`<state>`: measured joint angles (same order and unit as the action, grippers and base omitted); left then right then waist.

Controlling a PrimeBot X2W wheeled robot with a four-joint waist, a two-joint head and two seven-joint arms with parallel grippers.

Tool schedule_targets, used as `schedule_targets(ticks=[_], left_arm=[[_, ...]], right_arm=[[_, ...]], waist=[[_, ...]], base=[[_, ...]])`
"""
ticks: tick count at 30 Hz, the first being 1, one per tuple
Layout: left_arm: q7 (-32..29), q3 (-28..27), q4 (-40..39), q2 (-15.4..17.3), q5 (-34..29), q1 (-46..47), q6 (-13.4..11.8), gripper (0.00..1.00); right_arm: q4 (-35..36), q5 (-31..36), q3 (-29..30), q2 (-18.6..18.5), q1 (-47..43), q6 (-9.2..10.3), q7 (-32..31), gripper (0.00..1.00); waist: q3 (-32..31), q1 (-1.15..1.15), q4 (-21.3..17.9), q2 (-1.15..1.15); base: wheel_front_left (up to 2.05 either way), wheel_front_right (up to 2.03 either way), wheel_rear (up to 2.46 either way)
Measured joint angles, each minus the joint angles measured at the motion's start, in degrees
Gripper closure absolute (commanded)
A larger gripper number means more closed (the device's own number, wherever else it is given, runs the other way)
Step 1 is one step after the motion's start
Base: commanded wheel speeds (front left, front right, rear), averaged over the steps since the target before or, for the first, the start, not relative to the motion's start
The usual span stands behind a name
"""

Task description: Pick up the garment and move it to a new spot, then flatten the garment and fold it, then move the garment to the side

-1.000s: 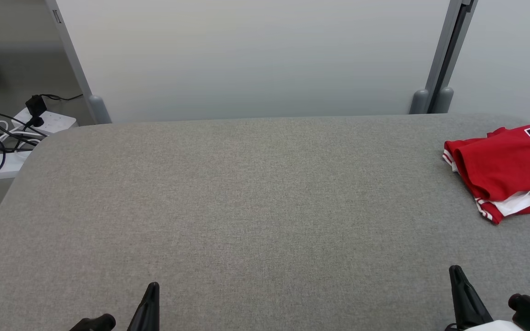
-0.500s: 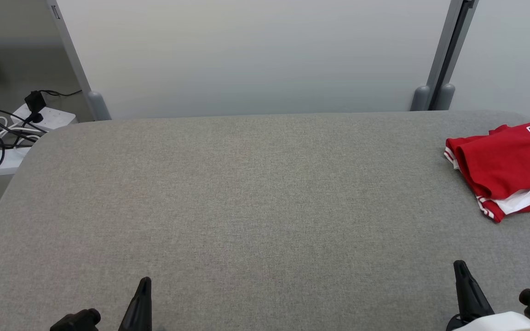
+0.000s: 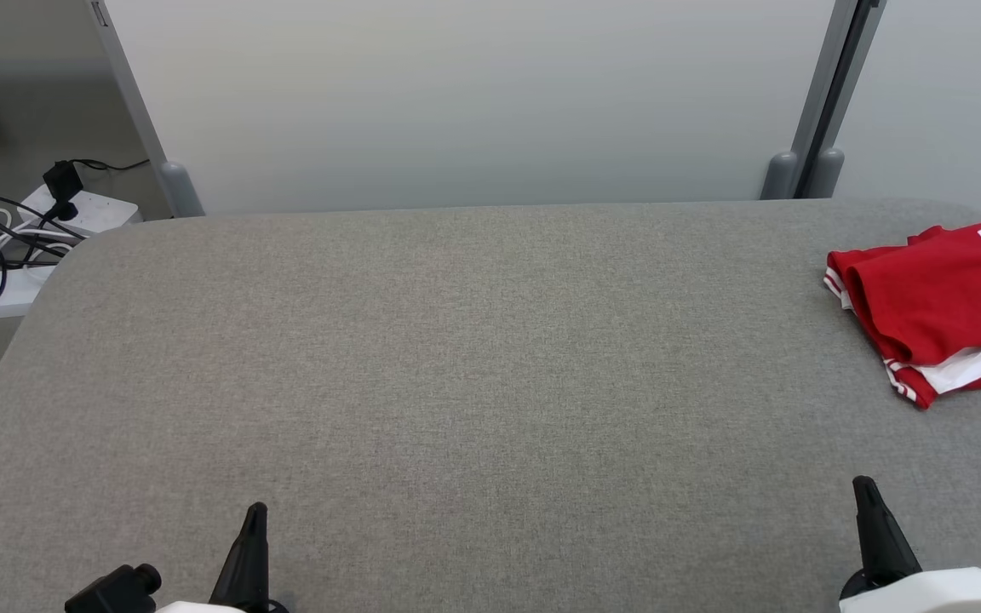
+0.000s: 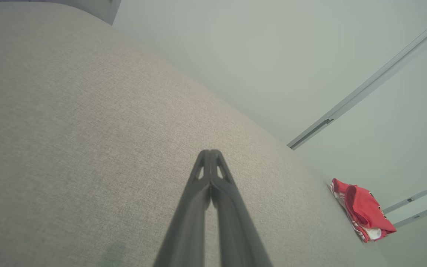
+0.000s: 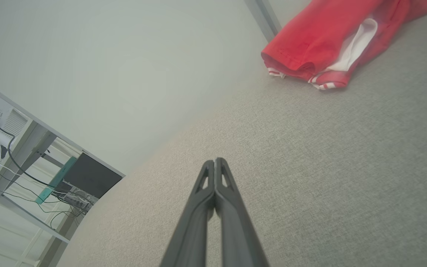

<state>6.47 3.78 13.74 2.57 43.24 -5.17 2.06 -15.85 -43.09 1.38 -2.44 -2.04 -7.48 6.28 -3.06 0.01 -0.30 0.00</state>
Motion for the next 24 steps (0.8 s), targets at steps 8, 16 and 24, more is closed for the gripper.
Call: schedule_targets(ticks=[8,16,24], left_arm=[[-1.49,-0.90,0.11,0.00,4.93,1.16,0.49,1.00],[-2.61,-1.56,0.22,0.00,9.66,1.26,0.97,1.00],[-4.01,-2.56,0.40,0.00,14.47,2.45,1.49,1.00]], right_arm=[[0.05,-5.06,0.41,0.03,0.63,0.00,-1.37,1.00],[0.05,-9.57,1.32,0.09,0.94,0.01,-2.61,1.00],[0.08,-14.58,1.90,0.10,1.79,0.08,-3.82,1.00]], waist=[[0.34,0.00,0.03,0.00],[0.64,0.00,0.06,0.00],[0.98,0.00,0.09,0.00]], base=[[0.00,0.00,0.00],[0.00,0.00,0.00],[0.00,0.00,0.00]])
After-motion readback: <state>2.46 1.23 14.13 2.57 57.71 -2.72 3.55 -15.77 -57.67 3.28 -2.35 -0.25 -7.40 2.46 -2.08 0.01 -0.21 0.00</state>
